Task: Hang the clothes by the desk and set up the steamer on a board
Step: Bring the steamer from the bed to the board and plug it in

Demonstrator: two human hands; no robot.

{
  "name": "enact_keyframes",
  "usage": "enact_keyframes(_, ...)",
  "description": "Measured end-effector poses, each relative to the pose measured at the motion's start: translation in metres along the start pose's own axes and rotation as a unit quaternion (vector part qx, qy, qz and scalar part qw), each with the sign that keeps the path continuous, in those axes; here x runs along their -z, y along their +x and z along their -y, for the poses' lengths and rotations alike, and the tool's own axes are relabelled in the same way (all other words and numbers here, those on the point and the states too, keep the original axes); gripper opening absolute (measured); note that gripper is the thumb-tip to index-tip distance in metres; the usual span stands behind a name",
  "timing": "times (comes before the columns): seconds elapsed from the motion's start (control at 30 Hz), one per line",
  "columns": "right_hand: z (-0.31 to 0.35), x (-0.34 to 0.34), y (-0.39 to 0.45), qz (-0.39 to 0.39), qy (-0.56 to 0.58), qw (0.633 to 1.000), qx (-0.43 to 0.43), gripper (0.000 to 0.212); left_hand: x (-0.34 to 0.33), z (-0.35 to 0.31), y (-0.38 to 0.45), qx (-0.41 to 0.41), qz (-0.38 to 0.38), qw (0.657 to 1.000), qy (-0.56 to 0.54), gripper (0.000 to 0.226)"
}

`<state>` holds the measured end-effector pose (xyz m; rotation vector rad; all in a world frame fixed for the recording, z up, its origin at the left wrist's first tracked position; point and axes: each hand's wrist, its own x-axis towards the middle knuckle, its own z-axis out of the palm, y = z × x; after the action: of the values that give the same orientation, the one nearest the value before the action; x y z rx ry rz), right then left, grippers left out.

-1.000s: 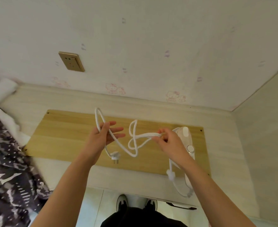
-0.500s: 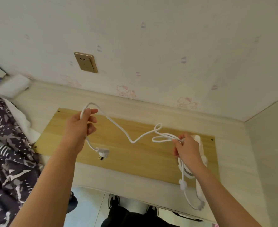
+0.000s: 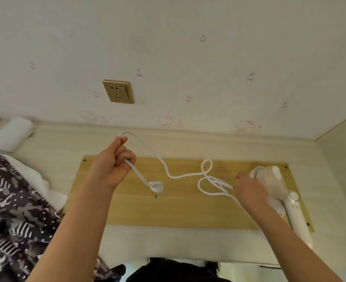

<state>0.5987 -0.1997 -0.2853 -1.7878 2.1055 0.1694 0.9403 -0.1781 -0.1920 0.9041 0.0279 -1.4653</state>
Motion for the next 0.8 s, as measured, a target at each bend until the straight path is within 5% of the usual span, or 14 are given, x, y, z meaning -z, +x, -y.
enact_keyframes(0.1, 0.036, 0.008, -0.016, -0.029, 0.012, 0.999, 0.013, 0.027, 0.0, -0.007, 0.007, 0.054, 0.009, 0.997, -0.06, 0.027)
enact_keyframes(0.2, 0.082, 0.011, -0.037, -0.024, 0.138, 0.982, 0.124, 0.023, 0.002, -0.013, 0.012, 0.098, 0.011, 0.989, -0.108, 0.03)
enact_keyframes(0.33, 0.135, 0.003, -0.056, 0.107, 0.283, 0.93, 0.208, 0.032, 0.002, -0.018, 0.015, 0.137, 0.008, 0.977, -0.161, 0.03)
enact_keyframes(0.53, 0.166, -0.021, -0.055, 0.206, 0.283, 0.897, 0.271, 0.05, 0.002, -0.025, 0.009, 0.161, 0.013, 0.962, -0.22, 0.028)
enact_keyframes(0.8, 0.161, -0.018, -0.051, 0.247, 0.333, 0.872, 0.262, 0.02, 0.016, -0.038, 0.017, 0.133, -0.013, 0.969, -0.208, 0.027)
